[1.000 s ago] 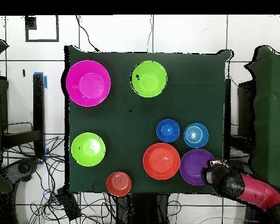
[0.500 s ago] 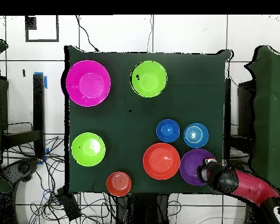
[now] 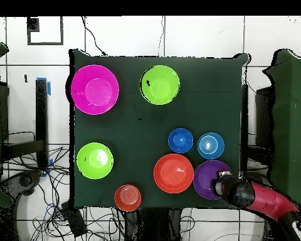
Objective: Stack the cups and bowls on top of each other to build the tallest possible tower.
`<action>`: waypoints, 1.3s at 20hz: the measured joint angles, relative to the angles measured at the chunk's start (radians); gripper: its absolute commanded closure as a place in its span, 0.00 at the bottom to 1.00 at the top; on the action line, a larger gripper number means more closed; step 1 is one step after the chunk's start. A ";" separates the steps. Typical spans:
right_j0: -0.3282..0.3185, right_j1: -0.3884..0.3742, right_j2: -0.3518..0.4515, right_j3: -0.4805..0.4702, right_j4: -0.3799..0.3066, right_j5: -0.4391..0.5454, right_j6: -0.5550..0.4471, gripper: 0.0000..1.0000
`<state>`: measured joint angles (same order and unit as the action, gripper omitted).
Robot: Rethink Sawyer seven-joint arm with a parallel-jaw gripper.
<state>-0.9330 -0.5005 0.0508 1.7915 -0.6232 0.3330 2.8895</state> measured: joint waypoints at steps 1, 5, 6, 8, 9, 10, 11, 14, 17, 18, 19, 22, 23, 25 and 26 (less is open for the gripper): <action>-0.002 -0.003 0.000 0.000 0.002 0.000 0.000 0.00; -0.011 -0.032 0.004 0.000 0.020 0.005 0.000 0.00; -0.011 -0.038 0.004 0.000 0.025 0.009 0.000 0.00; -0.011 -0.055 0.006 0.000 0.041 0.026 0.000 0.00; -0.011 -0.064 0.007 0.000 0.049 0.037 0.000 0.00; -0.009 -0.072 0.007 0.000 0.058 0.050 0.000 0.00; -0.008 -0.077 0.007 0.000 0.063 0.057 0.000 0.00; 0.005 -0.103 0.008 0.000 0.095 0.100 0.000 0.00; 0.021 -0.111 0.009 -0.002 0.112 0.121 0.000 0.00; 0.030 -0.114 0.009 -0.003 0.120 0.131 0.000 0.00; 0.037 -0.115 0.009 -0.005 0.124 0.136 0.000 0.00; 0.057 -0.115 0.010 -0.013 0.135 0.143 0.000 0.00; 0.062 -0.115 0.010 -0.015 0.137 0.144 0.000 0.00; 0.076 -0.114 0.010 -0.022 0.145 0.144 0.000 0.00; 0.084 -0.114 0.010 -0.027 0.153 0.144 0.000 0.00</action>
<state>-0.8488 -0.6148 0.0603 1.7647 -0.4707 0.4766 2.8895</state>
